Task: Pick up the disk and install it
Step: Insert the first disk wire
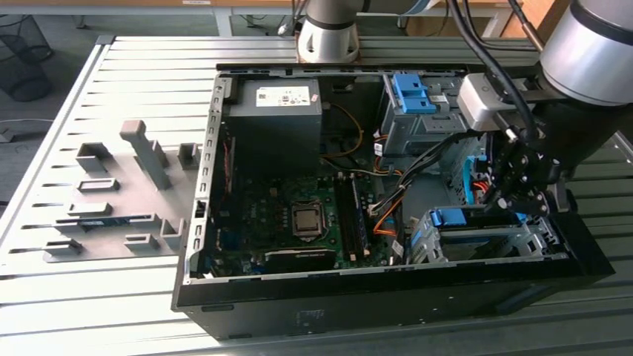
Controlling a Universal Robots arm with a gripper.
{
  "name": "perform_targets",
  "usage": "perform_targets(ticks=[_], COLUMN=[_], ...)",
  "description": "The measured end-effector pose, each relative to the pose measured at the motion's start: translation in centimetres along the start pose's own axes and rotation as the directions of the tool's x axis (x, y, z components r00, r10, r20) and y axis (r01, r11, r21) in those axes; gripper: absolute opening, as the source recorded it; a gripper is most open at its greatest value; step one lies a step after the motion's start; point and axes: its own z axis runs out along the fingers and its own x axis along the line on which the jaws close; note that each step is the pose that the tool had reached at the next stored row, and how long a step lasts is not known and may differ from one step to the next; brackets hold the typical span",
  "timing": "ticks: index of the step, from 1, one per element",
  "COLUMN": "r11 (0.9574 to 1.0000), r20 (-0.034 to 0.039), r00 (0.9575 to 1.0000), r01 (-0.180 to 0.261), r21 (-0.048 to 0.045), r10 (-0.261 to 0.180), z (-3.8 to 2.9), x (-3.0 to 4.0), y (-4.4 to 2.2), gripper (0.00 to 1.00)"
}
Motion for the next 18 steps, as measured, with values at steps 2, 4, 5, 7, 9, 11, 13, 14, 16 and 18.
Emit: perform_targets(ticks=[2, 4, 5, 7, 9, 11, 13, 14, 16, 18], r11=[1.0, 1.0, 1.0, 1.0, 1.0, 1.0, 1.0, 1.0, 1.0, 1.0], r20=[0.0002, 0.0013, 0.0016, 0.0022, 0.0026, 0.0032, 0.0043, 0.0048, 0.0063, 0.0063], r00=[1.0, 1.0, 1.0, 1.0, 1.0, 1.0, 1.0, 1.0, 1.0, 1.0], r01=[-0.001, -0.001, -0.001, -0.002, -0.002, -0.002, -0.002, -0.002, -0.002, -0.002], r21=[0.0, -0.0001, -0.0001, -0.0001, -0.0001, -0.0002, -0.0002, -0.0002, -0.0002, -0.0003], r10=[0.001, 0.001, 0.001, 0.002, 0.002, 0.002, 0.002, 0.002, 0.002, 0.002], z=[0.07, 0.19, 0.25, 0.36, 0.46, 0.52, 0.55, 0.56, 0.6, 0.5], x=[0.0, 0.01, 0.02, 0.03, 0.05, 0.07, 0.07, 0.06, 0.06, 0.06], y=[0.0, 0.01, 0.01, 0.01, 0.01, 0.01, 0.01, 0.01, 0.01, 0.0], gripper=[0.16, 0.16, 0.16, 0.16, 0.16, 0.16, 0.16, 0.16, 0.17, 0.17])
